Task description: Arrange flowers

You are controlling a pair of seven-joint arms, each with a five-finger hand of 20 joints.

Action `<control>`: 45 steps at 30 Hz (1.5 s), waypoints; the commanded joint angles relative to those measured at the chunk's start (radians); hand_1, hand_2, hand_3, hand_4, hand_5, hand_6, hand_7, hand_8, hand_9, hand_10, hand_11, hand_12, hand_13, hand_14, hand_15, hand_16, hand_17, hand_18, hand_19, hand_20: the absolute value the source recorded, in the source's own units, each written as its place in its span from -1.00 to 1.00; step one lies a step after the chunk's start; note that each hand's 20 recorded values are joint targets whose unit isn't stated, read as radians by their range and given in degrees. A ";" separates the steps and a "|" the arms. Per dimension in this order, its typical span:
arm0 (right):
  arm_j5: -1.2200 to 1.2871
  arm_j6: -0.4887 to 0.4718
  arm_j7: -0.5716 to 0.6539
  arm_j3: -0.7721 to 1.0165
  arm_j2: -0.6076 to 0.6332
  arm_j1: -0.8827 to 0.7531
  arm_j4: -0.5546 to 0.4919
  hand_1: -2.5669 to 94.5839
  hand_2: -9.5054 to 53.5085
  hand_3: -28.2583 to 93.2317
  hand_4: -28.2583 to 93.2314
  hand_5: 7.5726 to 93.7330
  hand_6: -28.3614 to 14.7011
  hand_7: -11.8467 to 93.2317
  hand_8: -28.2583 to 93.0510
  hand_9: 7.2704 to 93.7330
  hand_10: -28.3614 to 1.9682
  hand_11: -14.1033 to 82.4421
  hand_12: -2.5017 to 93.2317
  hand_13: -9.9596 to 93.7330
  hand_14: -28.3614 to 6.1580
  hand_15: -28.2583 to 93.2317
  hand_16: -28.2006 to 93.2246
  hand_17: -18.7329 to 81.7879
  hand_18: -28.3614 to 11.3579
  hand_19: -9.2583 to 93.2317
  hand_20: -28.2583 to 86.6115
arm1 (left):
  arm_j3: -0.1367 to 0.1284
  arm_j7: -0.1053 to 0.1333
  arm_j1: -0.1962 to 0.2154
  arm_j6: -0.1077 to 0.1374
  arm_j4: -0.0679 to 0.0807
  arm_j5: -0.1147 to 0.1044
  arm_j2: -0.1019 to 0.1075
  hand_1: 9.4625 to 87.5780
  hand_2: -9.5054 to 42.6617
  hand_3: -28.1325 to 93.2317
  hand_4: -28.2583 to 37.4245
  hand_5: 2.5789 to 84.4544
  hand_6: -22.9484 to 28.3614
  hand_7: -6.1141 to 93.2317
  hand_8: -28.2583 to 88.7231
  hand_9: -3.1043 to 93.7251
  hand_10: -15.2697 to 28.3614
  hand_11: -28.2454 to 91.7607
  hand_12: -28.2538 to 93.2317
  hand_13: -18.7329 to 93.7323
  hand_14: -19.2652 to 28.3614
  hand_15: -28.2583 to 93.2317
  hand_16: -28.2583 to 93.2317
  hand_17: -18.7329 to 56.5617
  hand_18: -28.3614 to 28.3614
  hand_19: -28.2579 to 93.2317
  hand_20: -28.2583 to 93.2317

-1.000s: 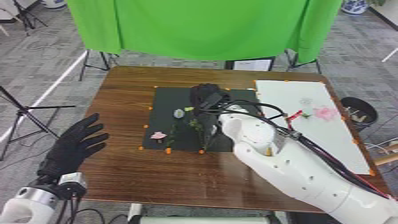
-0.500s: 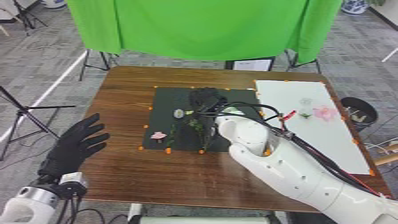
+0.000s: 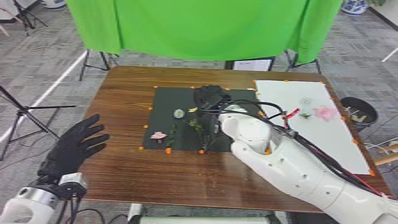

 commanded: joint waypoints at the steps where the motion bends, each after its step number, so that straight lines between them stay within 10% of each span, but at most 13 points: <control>1: 0.003 -0.020 -0.011 0.013 0.003 -0.001 -0.018 -0.10 -1.00 0.88 -0.95 0.34 0.39 0.06 -0.59 0.68 0.49 -0.46 -0.18 0.59 0.33 0.83 -0.04 0.16 -0.57 1.00 0.57 | -0.008 -0.011 0.015 -0.012 -0.002 -0.001 -0.002 -0.56 -0.67 0.62 -0.95 -0.47 0.01 -0.40 -0.73 -0.51 0.27 -0.11 -0.26 -0.36 0.50 0.12 -0.55 -0.76 0.79 0.17 -0.34; 28: 0.043 -0.044 0.004 0.142 0.040 -0.024 -0.095 -0.23 -1.00 0.93 -0.93 0.22 0.35 -0.02 -0.57 0.54 0.38 -0.26 -0.35 0.53 0.30 0.84 -0.05 0.11 -0.59 1.00 0.56 | -0.016 -0.019 0.022 -0.008 -0.005 0.000 -0.012 -0.55 -0.67 0.61 -0.93 -0.47 0.01 -0.41 -0.72 -0.51 0.29 -0.11 -0.26 -0.37 0.52 0.14 -0.57 -0.76 0.80 0.18 -0.35; 35: 0.100 -0.009 0.100 0.274 0.205 -0.053 -0.140 -0.34 -1.00 0.99 -0.88 -0.11 0.21 -0.04 -0.81 0.01 0.13 -0.01 -0.41 0.37 0.15 0.85 -0.08 0.02 -0.60 0.98 0.51 | -0.022 -0.007 0.037 0.000 -0.011 0.001 -0.025 -0.55 -0.67 0.61 -0.94 -0.46 0.02 -0.41 -0.72 -0.51 0.29 -0.11 -0.26 -0.37 0.51 0.14 -0.57 -0.76 0.79 0.18 -0.35; 45: 0.182 -0.066 0.247 0.390 0.326 -0.130 -0.022 -0.43 -1.00 0.96 -0.96 -0.81 -0.13 -0.41 -0.66 -0.70 -0.28 -0.46 -0.40 -0.03 -0.08 0.81 -0.27 -0.19 -0.65 0.78 0.48 | -0.034 -0.006 0.052 0.003 -0.017 0.002 -0.036 -0.55 -0.67 0.61 -0.93 -0.46 0.01 -0.41 -0.72 -0.51 0.28 -0.11 -0.26 -0.37 0.51 0.13 -0.57 -0.76 0.79 0.18 -0.35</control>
